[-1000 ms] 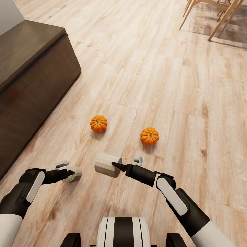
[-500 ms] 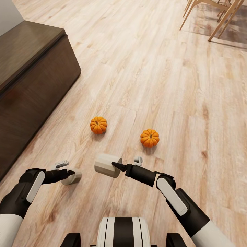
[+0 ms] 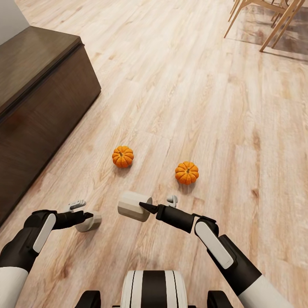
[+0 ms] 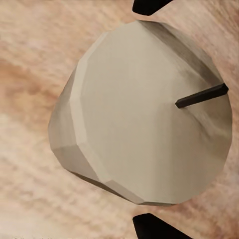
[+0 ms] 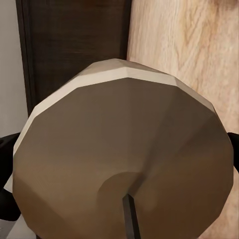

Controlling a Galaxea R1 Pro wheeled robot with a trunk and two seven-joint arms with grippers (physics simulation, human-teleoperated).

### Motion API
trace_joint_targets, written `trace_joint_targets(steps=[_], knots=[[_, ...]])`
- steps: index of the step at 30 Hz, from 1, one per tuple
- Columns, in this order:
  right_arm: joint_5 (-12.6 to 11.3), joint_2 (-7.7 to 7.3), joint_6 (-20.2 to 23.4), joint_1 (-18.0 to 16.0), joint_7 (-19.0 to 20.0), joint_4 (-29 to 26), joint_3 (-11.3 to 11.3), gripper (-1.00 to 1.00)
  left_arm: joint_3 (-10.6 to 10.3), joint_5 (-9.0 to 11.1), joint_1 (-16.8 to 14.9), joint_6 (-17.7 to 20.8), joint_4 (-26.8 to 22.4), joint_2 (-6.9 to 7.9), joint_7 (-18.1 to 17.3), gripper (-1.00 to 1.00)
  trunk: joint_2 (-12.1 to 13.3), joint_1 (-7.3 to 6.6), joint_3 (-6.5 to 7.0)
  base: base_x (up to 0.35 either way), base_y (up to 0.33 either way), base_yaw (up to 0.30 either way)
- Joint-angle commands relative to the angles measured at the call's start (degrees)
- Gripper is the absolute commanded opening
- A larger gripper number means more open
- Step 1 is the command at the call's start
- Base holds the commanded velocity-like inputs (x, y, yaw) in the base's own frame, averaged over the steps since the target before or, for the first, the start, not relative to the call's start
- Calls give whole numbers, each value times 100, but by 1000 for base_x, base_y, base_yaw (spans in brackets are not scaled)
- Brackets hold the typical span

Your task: Place each of the two pumpkins and all three candles from the living room inside a cabinet in the living room (use any cabinet), then make sure every cabinet is closed, and position the cauldron so it is next to a table in the living room.

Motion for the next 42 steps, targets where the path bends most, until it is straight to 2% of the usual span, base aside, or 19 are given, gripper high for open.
trace_joint_targets(steps=[1,10,13,24,27,42], knots=[[-34,-4,18,-3,-6,-1,5,-100,12,-49,-2,24,-3,-1,-56,100,-1,-1,-3,0,0,0],[-34,2,11,-3,-7,0,5,-100,20,-49,-3,26,-23,-1,-57,100,-1,-1,-3,0,0,0],[-34,2,10,-3,-8,0,5,-100,17,-49,-2,24,-31,-1,-57,100,-5,7,-69,0,0,0],[-34,2,10,-3,-9,0,5,-100,17,-49,-2,26,-50,-1,-65,100,-5,7,-69,0,0,0],[-34,2,10,-3,-9,0,5,-100,13,-49,-2,26,-50,-1,-65,100,-9,15,-136,0,0,0],[-34,2,10,-3,-9,0,5,-100,11,-49,-2,30,-50,-1,-58,100,-9,15,-136,0,0,0]])
